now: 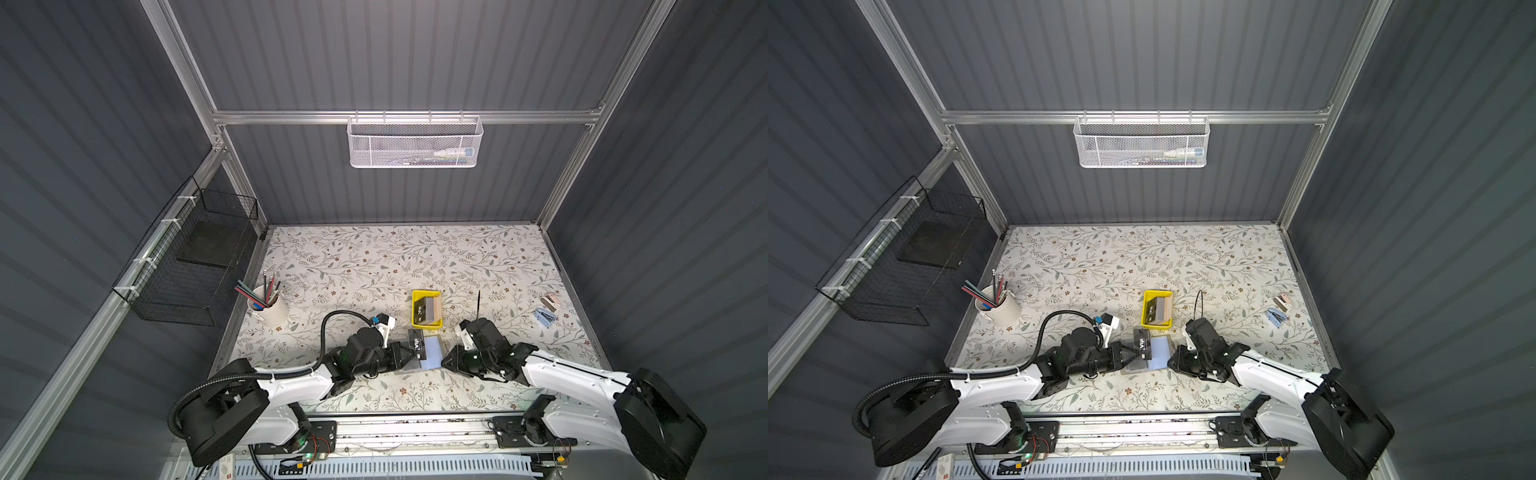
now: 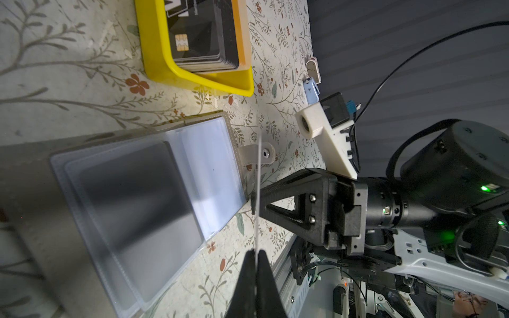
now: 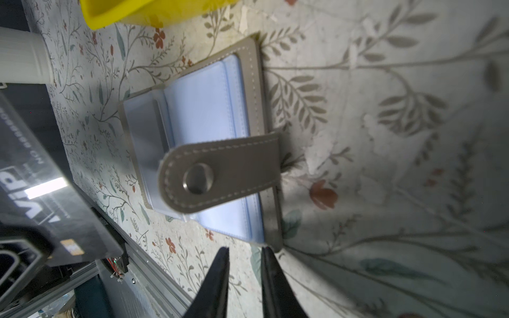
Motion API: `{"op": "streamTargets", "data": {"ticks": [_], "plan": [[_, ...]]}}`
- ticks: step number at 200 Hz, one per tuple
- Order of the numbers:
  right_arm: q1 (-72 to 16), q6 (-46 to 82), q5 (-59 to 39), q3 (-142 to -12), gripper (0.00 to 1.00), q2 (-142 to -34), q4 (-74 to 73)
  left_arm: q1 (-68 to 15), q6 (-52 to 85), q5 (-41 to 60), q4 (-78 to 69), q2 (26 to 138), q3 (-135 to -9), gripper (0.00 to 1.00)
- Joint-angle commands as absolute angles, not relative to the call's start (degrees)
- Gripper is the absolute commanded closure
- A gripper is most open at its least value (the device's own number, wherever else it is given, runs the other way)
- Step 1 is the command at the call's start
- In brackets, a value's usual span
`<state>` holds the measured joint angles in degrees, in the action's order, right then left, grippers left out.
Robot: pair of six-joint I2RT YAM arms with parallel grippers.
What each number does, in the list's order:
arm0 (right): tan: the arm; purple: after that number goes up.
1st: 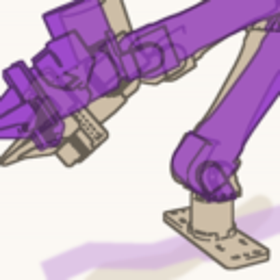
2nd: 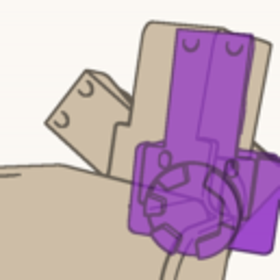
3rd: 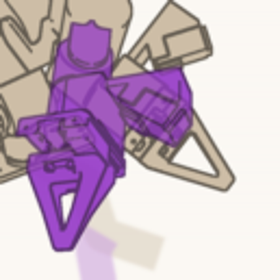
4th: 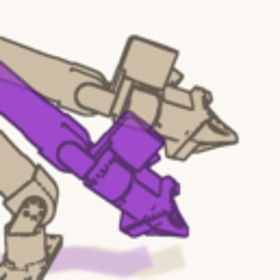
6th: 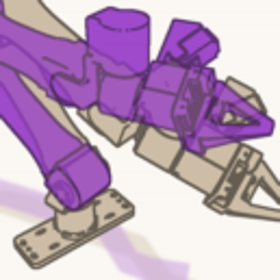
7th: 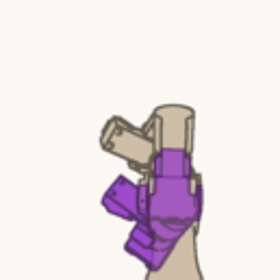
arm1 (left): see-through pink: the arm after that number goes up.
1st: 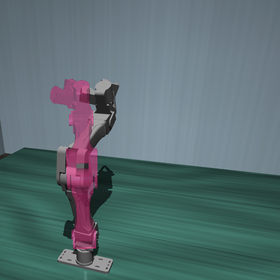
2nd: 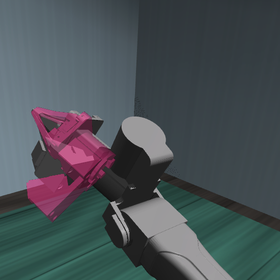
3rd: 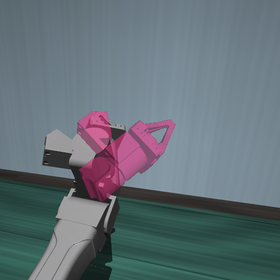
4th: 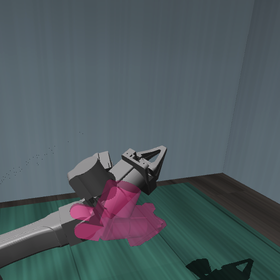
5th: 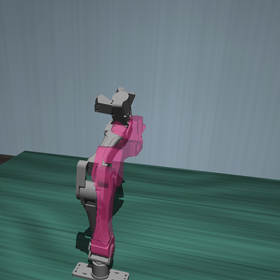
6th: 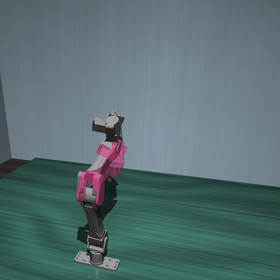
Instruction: Put the credit cards into the card holder
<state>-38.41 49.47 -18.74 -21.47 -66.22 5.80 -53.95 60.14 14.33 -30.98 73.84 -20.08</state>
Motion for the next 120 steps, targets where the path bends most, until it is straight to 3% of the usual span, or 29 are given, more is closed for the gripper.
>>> {"op": "streamTargets", "data": {"ticks": [1,120], "plan": [[-38.61,49.48,-15.37,-23.26,0.76,-65.10,8.62,-54.05,58.05,13.93,-28.58,73.13,-20.04,1.00],[-38.85,49.53,-14.87,-23.94,0.76,-68.48,8.87,-54.10,57.82,12.99,-24.79,72.43,-20.13,1.00]]}}
